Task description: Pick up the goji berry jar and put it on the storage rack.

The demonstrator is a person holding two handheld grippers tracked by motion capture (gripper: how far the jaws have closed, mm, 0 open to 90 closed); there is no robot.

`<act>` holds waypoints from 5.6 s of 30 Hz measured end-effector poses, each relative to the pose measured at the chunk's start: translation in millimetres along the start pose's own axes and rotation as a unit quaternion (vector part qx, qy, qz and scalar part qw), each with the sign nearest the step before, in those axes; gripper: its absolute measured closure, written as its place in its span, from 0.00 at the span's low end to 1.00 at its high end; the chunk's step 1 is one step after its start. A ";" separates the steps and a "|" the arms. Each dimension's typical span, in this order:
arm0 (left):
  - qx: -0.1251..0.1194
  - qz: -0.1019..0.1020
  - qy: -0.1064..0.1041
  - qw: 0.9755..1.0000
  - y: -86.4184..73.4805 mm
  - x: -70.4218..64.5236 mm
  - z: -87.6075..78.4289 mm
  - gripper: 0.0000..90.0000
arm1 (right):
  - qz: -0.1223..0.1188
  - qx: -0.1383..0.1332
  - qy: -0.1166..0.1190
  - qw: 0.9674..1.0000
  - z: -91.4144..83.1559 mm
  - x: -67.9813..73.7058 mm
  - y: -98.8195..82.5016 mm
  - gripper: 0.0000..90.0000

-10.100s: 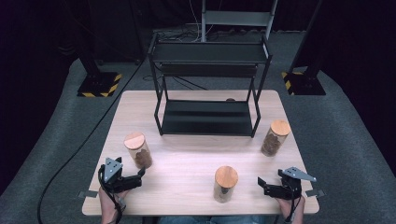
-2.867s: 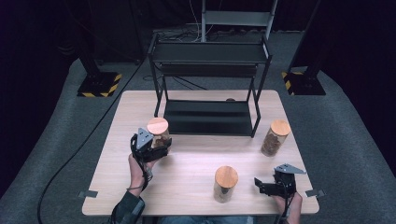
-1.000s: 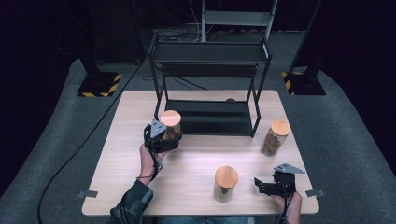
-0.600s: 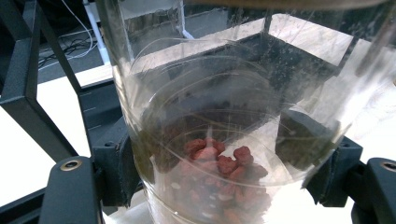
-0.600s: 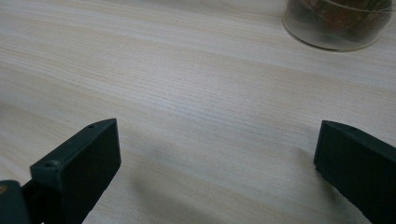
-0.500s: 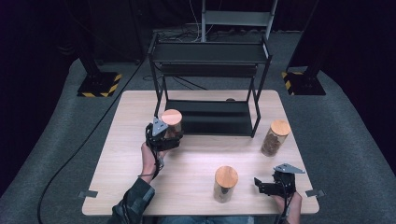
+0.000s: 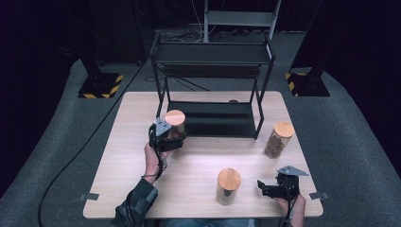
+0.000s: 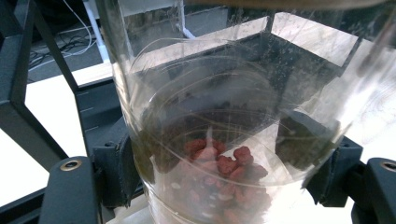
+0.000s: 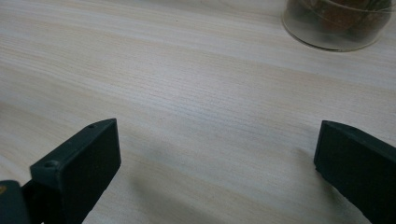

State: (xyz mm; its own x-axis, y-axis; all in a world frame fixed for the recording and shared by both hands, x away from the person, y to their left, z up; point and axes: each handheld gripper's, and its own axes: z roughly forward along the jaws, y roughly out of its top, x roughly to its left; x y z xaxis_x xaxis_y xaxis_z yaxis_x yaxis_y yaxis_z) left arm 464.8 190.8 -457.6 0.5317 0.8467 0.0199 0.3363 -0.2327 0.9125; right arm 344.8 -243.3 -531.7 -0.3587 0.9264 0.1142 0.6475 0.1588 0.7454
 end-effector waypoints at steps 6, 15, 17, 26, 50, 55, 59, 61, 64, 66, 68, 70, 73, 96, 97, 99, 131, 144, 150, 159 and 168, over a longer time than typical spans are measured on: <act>-0.001 -0.002 0.004 1.000 3.2 2.3 2.0 0.27 | 0.000 -0.001 -0.001 1.000 0.0 -0.3 0.0 0.00; -0.004 -0.004 0.008 1.000 5.5 5.9 5.8 0.27 | 0.000 0.000 -0.003 1.000 0.2 -0.5 0.2 0.00; -0.005 -0.007 0.007 1.000 6.1 6.6 7.3 0.27 | 0.000 0.000 -0.003 1.000 0.2 -0.4 0.2 0.00; -0.008 -0.011 0.005 1.000 8.9 6.9 14.0 0.27 | 0.000 0.000 -0.004 1.000 0.2 -0.4 0.2 0.00; -0.011 -0.011 -0.001 1.000 18.7 6.3 28.8 0.27 | 0.005 -0.001 -0.005 1.000 0.3 -1.0 0.5 0.00; -0.012 -0.011 -0.001 1.000 20.6 7.4 30.3 0.27 | 0.006 -0.001 -0.005 1.000 0.3 -1.1 0.6 0.00; -0.012 -0.010 0.000 1.000 22.4 8.0 31.7 0.27 | 0.005 -0.001 -0.005 1.000 0.3 -1.0 0.5 0.00; -0.012 -0.009 0.001 1.000 23.2 8.0 32.3 0.27 | 0.005 -0.001 -0.005 1.000 0.2 -1.1 0.5 0.00; -0.013 -0.010 0.001 1.000 24.1 8.4 33.3 0.27 | 0.005 -0.001 -0.005 1.000 0.2 -1.1 0.5 0.00; -0.013 -0.011 0.001 1.000 24.3 8.4 34.2 0.27 | 0.005 -0.001 -0.004 1.000 0.2 -1.2 0.5 0.00; -0.014 -0.013 0.001 1.000 24.1 8.6 35.5 0.27 | 0.005 -0.001 -0.004 1.000 0.2 -1.3 0.5 0.00; -0.012 -0.014 0.000 1.000 23.9 8.9 36.9 0.27 | 0.005 -0.001 -0.004 1.000 0.2 -1.2 0.4 0.00; -0.010 -0.011 0.001 1.000 24.2 8.9 38.5 0.27 | 0.006 -0.002 -0.005 1.000 0.1 -1.5 0.4 0.00; -0.011 -0.016 0.029 0.999 25.0 6.1 61.6 0.27 | 0.007 -0.001 -0.005 1.000 0.1 -1.5 0.5 0.00; -0.012 -0.017 0.031 0.999 25.1 5.9 62.9 0.27 | 0.007 -0.001 -0.005 1.000 0.1 -1.5 0.4 0.00; -0.012 -0.018 0.031 0.999 25.5 6.0 65.1 0.27 | 0.007 -0.001 -0.005 1.000 0.1 -1.5 0.5 0.00; 0.005 -0.028 0.056 0.998 19.8 14.6 100.2 0.28 | 0.006 -0.002 -0.004 1.000 0.2 -1.5 0.5 0.00; -0.009 -0.050 0.040 0.998 14.7 18.2 105.0 0.28 | 0.006 -0.001 -0.005 1.000 0.3 -1.2 0.5 0.00; -0.009 -0.049 0.040 0.998 14.8 17.7 105.5 0.27 | 0.005 -0.001 -0.005 1.000 0.4 -1.1 0.6 0.00; -0.006 -0.050 0.042 0.998 16.5 16.7 108.6 0.27 | 0.004 -0.001 -0.004 1.000 0.5 -1.2 0.7 0.00; -0.001 -0.048 0.045 0.998 18.2 16.8 109.9 0.27 | 0.004 -0.001 -0.004 1.000 0.6 -1.1 0.8 0.00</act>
State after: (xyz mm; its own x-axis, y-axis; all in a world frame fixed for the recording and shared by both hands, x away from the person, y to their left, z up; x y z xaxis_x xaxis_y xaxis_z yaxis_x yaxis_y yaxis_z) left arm 565.2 148.2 -485.6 0.4247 0.9048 -0.0303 0.3802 -0.1479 0.9130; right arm 346.1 -244.0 -531.7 -0.3483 0.9304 0.1144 0.6490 0.1512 0.7456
